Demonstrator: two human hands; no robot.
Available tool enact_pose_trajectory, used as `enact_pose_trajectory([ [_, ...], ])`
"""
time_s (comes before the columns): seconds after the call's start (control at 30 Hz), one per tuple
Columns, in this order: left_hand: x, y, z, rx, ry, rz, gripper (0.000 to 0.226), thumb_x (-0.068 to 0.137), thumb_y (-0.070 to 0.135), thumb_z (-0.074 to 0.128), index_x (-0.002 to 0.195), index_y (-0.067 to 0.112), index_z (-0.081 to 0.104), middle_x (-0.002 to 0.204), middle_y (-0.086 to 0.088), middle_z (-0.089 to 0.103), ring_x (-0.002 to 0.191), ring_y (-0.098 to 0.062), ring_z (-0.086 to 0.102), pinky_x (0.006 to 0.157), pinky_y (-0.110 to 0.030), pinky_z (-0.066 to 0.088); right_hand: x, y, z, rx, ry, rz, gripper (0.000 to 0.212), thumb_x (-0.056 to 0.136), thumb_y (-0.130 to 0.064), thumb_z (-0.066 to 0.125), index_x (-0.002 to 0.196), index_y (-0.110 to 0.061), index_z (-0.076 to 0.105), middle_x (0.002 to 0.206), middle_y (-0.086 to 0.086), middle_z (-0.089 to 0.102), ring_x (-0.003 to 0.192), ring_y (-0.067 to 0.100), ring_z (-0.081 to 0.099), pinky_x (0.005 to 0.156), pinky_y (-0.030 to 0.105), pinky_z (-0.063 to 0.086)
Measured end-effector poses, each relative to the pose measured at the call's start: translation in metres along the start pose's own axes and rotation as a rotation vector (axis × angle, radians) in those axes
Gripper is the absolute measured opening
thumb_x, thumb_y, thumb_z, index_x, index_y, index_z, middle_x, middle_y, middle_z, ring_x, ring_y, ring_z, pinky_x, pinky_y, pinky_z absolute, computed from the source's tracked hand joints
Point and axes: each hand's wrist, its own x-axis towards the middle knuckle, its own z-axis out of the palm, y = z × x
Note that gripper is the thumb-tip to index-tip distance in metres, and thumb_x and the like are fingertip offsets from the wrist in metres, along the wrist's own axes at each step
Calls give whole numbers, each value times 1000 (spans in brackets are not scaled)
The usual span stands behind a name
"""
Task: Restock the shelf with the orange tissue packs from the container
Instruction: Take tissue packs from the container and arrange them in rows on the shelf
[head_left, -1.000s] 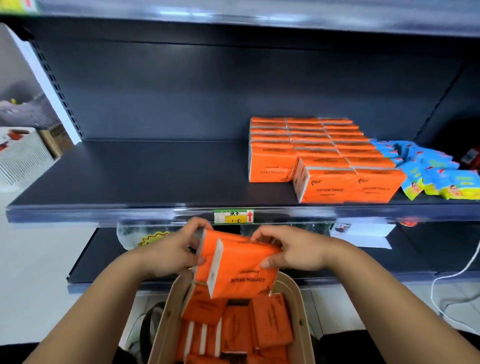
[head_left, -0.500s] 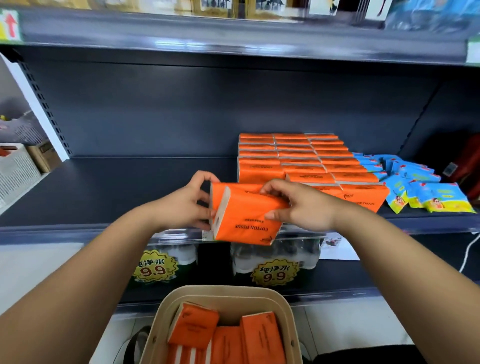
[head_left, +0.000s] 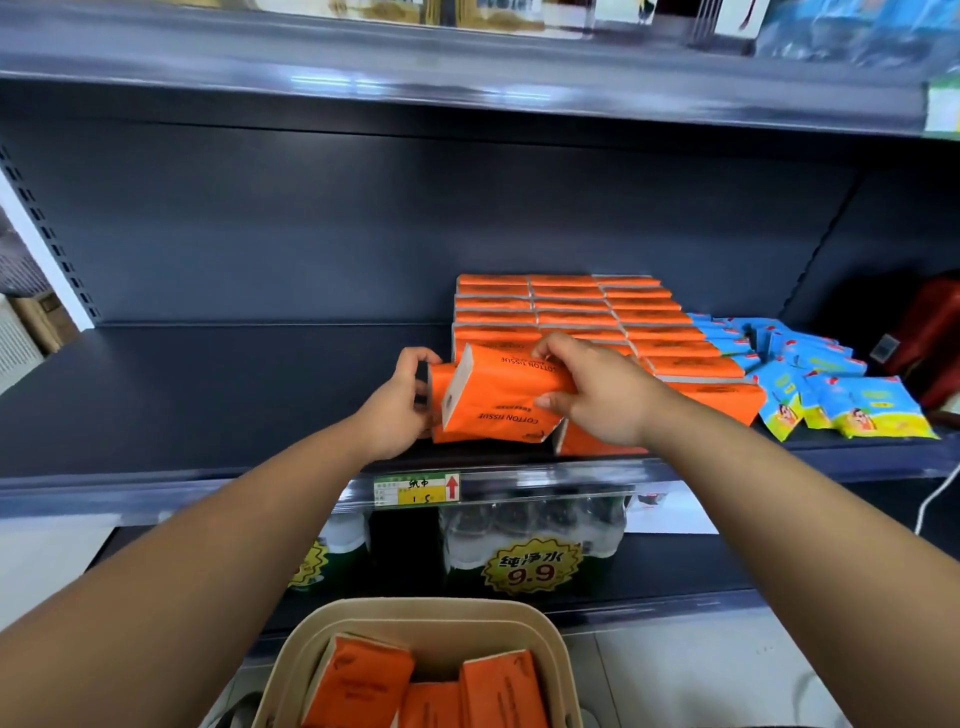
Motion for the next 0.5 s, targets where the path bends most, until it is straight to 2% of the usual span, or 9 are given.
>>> enact_pose_trajectory([
  [0.1,6,-5,7,39,46,23,59,89,-11,55,123,28,27,105,-6,49,89,-31,61,80,-46,56,2,3,4,-94,6,14,40,92,-35,61,127,-32,41,136,-10,51,125,20,46,95,38,23],
  [0.2,12,-7,16,106,62,23,71,87,-13,55,135,28,22,120,0,49,103,-18,60,65,-21,53,5,3,11,-178,34,7,39,93,-36,59,126,-32,41,137,-8,51,126,23,42,89,39,19],
  [0.23,13,-8,18,94,55,5,78,85,-16,53,137,32,20,128,0,46,110,-17,57,62,-18,51,6,3,13,-200,36,11,38,93,-36,59,126,-31,41,136,-7,51,125,24,41,91,40,20],
  [0.27,15,-8,20,60,52,-14,85,82,-19,51,138,37,18,135,-1,42,117,-18,54,64,-18,51,7,2,16,-215,34,16,37,93,-36,58,126,-30,41,135,-5,52,124,25,40,95,43,20],
  [0.33,17,-8,24,-19,71,-49,96,78,-21,49,140,43,14,147,-4,33,129,-22,46,82,-33,56,9,2,20,-253,23,19,36,94,-36,56,126,-28,41,130,-3,54,122,25,37,100,48,19],
  [0.37,17,-7,25,-60,84,-65,100,77,-22,49,143,42,10,150,-6,28,133,-24,41,90,-40,53,10,2,22,-280,20,17,36,95,-36,55,126,-27,41,128,-2,55,122,25,36,100,49,18],
  [0.43,17,-4,26,-120,75,-91,106,75,-23,49,147,40,4,153,-9,22,136,-27,37,89,-42,50,11,1,27,-325,24,11,35,95,-37,54,126,-25,42,126,0,55,122,25,35,98,48,18],
  [0.5,16,-1,26,-117,22,-93,111,72,-23,51,147,42,0,151,-7,25,134,-29,38,77,-36,52,13,0,31,-366,35,-3,35,95,-38,54,126,-24,43,126,1,52,122,26,33,94,46,18],
])
